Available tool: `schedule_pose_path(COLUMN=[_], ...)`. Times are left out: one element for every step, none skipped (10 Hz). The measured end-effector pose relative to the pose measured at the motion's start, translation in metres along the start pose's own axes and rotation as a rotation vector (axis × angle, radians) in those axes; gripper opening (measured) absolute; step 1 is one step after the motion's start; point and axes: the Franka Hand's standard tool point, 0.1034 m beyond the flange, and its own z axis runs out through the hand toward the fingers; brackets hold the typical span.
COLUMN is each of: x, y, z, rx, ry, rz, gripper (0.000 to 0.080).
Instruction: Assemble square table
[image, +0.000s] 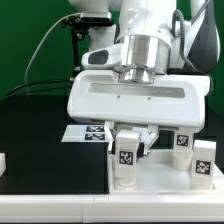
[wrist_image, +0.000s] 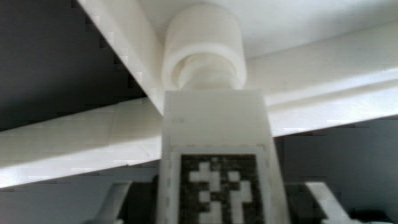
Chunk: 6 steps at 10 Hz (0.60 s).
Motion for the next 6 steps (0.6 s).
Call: schedule_pose_path(x=[-0.0007,-0.0006,-0.0011,-0.0017,-0.0015,-0.0016], y=[0.0,-0.0004,-0.0004,-0.0005,-0.0001,0.0], z=[0.0023,0.003,0.003,0.0025,0.0025,0.0026], rx=[-0.002,-0.002,-0.003,-0.004,-0.005,-0.006], ry=[0.017,0.039,0.065,0.077,0.078,0.078], rz=[-0.006,-0.012,-0.017,-0.016,-0.018,-0.018], gripper=[0.0281,0.0281,0.0281,0.0281,0.0281,0.0342])
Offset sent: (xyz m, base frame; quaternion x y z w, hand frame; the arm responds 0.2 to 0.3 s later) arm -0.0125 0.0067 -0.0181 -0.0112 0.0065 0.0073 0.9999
